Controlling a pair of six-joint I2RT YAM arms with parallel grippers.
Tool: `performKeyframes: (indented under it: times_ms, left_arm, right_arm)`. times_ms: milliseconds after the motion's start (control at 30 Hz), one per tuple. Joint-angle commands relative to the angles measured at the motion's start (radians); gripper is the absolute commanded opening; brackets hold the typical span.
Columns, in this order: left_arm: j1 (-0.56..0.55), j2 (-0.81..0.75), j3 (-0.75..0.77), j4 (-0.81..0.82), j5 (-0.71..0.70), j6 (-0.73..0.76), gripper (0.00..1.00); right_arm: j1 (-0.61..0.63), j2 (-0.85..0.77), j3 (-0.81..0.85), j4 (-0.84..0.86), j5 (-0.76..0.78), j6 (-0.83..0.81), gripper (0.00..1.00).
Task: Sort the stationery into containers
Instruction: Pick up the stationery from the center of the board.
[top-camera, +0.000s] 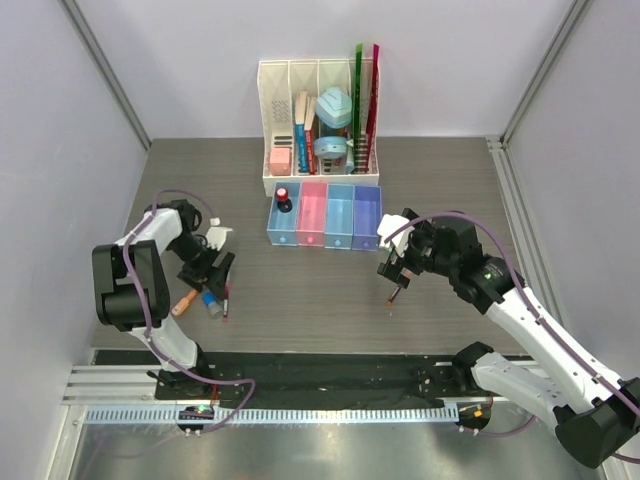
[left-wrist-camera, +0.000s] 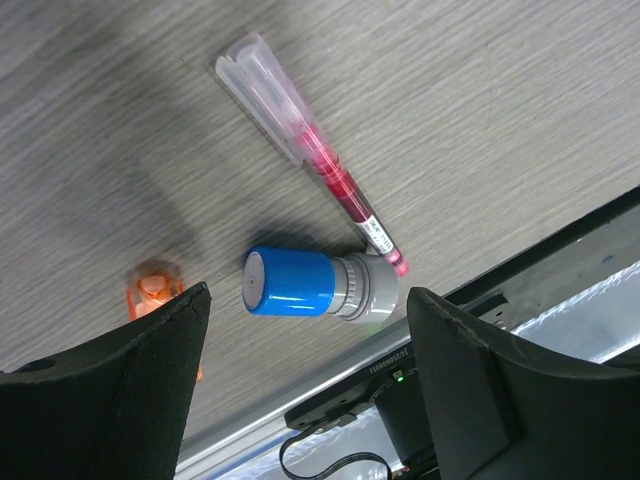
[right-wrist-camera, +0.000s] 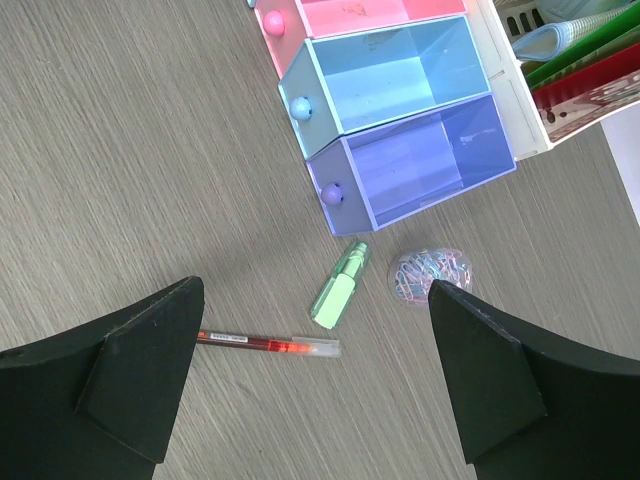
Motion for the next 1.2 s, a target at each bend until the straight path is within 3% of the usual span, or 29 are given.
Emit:
performKeyframes:
  times_ms: [0,367,800,1000,1167]
  left_arm:
    - [0.002,-0.032,-0.021,-0.037,-0.008,0.080,0.80]
    - [0.002,-0.099,-0.122,0.069,-0.097,0.149,0.80]
    - [-0.013,-0.121,-0.134,0.058,-0.050,0.199,0.82]
    - [-0.036,-0.122,-0.131,0.034,-0.005,0.201,0.79]
    - [-0.066,-0.116,-0.156,0.047,-0.025,0.192,0.71]
  right_arm:
    - [-0.007,-0.022,0.008,0.008,-0.001,0.008,1.00]
    - [-0.021,-0.033,0.013,-0.003,-0.009,0.020,1.00]
    - [-0.038,-0.044,0.015,-0.009,-0.024,0.030,1.00]
    - [-0.041,-0.050,0.012,-0.009,-0.025,0.031,1.00]
    - [-0.043,-0.051,0.012,-0.009,-0.028,0.031,1.00]
